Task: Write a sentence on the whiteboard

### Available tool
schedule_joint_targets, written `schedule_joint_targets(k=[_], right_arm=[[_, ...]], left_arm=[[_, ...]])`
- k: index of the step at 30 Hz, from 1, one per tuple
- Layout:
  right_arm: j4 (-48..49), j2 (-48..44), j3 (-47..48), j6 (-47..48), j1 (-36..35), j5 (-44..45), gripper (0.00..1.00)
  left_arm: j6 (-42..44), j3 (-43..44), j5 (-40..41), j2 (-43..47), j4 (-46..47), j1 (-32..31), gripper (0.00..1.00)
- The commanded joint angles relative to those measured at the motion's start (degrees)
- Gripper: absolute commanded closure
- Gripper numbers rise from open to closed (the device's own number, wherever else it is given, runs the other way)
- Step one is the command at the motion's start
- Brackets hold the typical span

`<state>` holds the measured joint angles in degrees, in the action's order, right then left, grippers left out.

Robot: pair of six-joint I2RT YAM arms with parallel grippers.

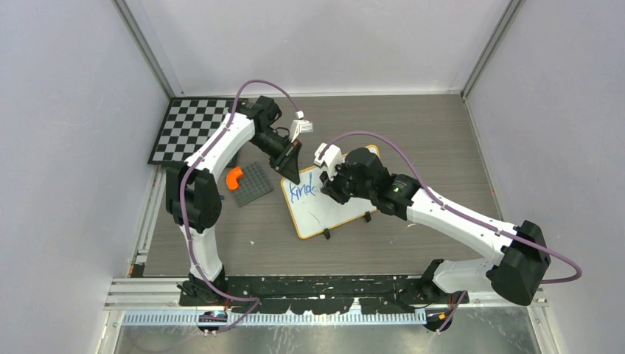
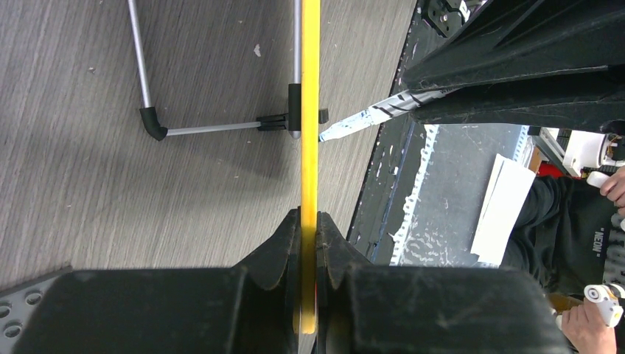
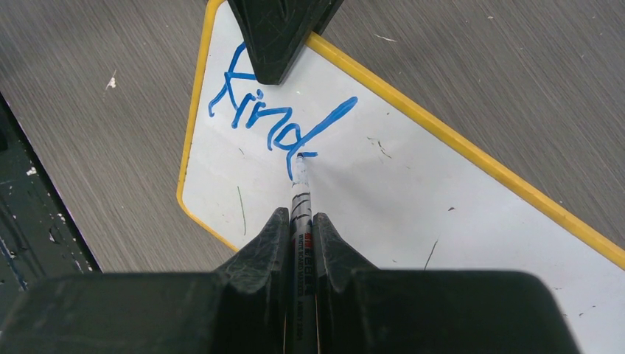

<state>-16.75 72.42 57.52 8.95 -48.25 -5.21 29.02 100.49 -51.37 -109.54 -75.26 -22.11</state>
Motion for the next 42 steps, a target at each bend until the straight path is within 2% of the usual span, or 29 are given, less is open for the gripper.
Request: schedule_joint_targets(k=[1, 42], right_arm=[[0.6, 0.4, 1.0, 1.2, -0.1, 1.5, 1.0], [3.2, -1.9, 3.5, 1.0, 1.6, 3.8, 1.0]], left_arm=[[0.7, 2.2, -1.1, 0.0, -0.8, -0.7, 1.0], [0.6, 2.8, -0.7, -0.5, -1.1, -1.3, 1.0]])
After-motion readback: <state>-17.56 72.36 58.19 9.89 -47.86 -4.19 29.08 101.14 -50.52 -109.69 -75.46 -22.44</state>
